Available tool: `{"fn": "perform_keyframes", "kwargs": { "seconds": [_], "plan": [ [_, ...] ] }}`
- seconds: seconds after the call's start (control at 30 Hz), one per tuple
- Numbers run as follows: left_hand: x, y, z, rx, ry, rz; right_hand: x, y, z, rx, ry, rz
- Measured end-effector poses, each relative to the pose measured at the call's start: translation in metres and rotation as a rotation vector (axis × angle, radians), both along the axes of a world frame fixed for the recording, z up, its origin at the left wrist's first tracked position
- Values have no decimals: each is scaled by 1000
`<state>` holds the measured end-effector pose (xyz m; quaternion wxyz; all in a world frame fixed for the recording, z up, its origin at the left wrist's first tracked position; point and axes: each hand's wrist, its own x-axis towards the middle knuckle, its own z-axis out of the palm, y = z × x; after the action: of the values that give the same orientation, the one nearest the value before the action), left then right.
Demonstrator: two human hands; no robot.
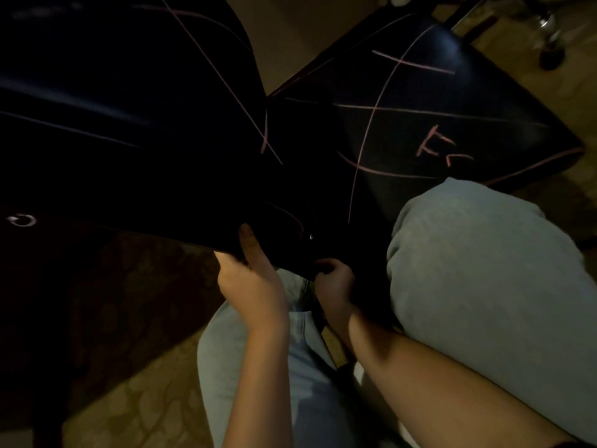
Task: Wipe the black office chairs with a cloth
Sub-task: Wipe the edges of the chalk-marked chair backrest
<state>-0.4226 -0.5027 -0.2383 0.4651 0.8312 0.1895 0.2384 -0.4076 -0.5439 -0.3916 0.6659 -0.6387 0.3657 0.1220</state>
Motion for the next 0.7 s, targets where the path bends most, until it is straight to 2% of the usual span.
{"fn": "perform_keyframes", "kwargs": {
  "seconds": [0.13, 0.37, 0.57, 0.7],
  "plan": [
    [-3, 3, 4, 32, 50, -20, -1, -6, 26, -6, -60, 24],
    [-6, 9, 12, 78, 121, -91, -11, -11, 78, -8, -273, 72],
    [-8, 8, 20, 65, 195, -114, -20, -18, 109, -6, -597, 134],
    [-9, 7, 21, 45, 210, -118, -25, -20, 107, -43, -671, 152]
  ]
}}
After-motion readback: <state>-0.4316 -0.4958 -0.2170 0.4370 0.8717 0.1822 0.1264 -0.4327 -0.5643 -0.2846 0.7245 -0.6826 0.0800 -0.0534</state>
